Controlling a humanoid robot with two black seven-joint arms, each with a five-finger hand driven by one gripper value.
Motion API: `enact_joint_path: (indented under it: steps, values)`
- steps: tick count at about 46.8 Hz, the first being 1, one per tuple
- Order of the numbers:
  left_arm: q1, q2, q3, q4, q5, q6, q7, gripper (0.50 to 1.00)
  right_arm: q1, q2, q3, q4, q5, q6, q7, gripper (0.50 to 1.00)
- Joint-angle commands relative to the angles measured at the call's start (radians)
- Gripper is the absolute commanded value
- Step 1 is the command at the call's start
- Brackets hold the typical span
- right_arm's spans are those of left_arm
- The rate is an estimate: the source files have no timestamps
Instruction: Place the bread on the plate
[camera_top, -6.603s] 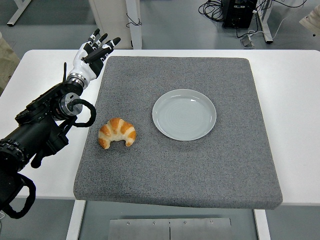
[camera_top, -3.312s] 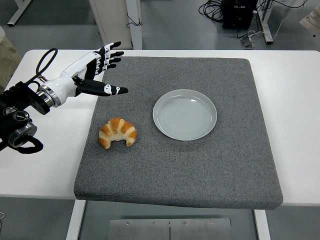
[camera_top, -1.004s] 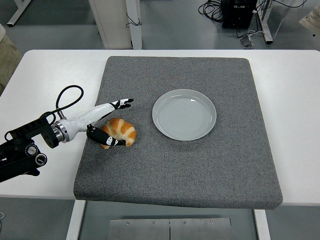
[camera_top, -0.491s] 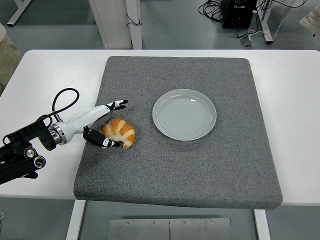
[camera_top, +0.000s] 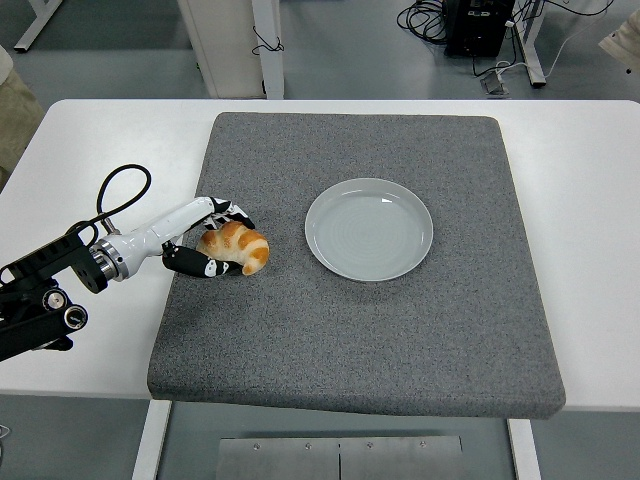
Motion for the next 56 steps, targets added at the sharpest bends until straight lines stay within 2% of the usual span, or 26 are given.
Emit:
enact_joint_path:
  steps: [1, 23, 32, 42, 56]
  values:
    - [-0.003, 0.005, -0.005, 0.0, -0.001, 0.0, -0.022, 0.5, 0.0, 0.0, 0.002, 0.0, 0.0, 0.0, 0.0, 1.0]
    - [-0.115, 0.062, -0.025, -0.008, -0.035, -0.014, -0.027, 0.5, 0.0, 0.0, 0.0, 0.0, 0.0, 0.0, 0.0, 1.0]
    - [-0.202, 0.082, -0.024, -0.01, -0.117, -0.055, -0.021, 0.5, 0.0, 0.0, 0.0, 0.0, 0.0, 0.0, 0.0, 1.0]
    - [-0.284, 0.086, -0.022, -0.008, -0.134, -0.097, -0.012, 0.5, 0.0, 0.0, 0.0, 0.0, 0.0, 0.0, 0.0, 1.0]
    - [-0.36, 0.092, -0.02, -0.008, -0.142, -0.115, -0.007, 0.5, 0.0, 0.0, 0.0, 0.0, 0.0, 0.0, 0.0, 1.0]
